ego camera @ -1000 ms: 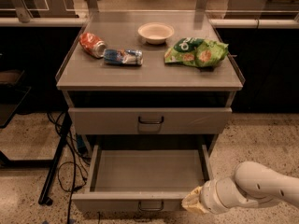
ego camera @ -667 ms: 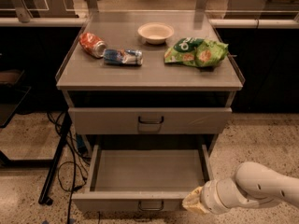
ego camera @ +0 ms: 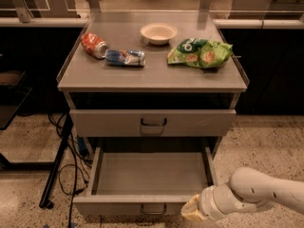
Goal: Close middle drawer
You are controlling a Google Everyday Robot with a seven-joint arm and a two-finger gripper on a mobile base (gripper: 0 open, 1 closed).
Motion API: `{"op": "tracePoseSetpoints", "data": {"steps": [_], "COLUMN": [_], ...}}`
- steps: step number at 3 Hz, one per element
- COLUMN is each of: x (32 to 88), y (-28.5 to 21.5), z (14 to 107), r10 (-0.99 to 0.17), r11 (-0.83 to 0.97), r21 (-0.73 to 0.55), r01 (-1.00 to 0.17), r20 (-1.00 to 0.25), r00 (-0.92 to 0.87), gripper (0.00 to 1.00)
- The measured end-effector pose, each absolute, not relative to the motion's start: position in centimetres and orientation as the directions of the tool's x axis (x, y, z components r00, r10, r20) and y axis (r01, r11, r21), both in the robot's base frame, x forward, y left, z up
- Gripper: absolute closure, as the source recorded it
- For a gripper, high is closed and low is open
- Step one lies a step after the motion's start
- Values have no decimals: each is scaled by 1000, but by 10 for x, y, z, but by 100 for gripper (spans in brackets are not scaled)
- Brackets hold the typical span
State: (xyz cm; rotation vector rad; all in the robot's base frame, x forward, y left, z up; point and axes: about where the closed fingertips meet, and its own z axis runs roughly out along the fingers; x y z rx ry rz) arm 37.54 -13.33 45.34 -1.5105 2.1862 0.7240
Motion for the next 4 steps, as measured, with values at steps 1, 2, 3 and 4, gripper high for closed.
{"op": "tracePoseSetpoints", "data": {"steps": [1, 2, 3, 4], "x": [375, 375, 375, 373], "y": [-130, -130, -130, -129], "z": [440, 440, 440, 439], "r10": [-741, -741, -741, -742], "r11": [287, 287, 287, 289], "r21": [202, 202, 202, 200], "r01": [-937, -937, -937, -936], "r20": [-573, -573, -573, -571], "r00": [-350, -350, -350, -351], "gripper": [100, 73, 49, 26]}}
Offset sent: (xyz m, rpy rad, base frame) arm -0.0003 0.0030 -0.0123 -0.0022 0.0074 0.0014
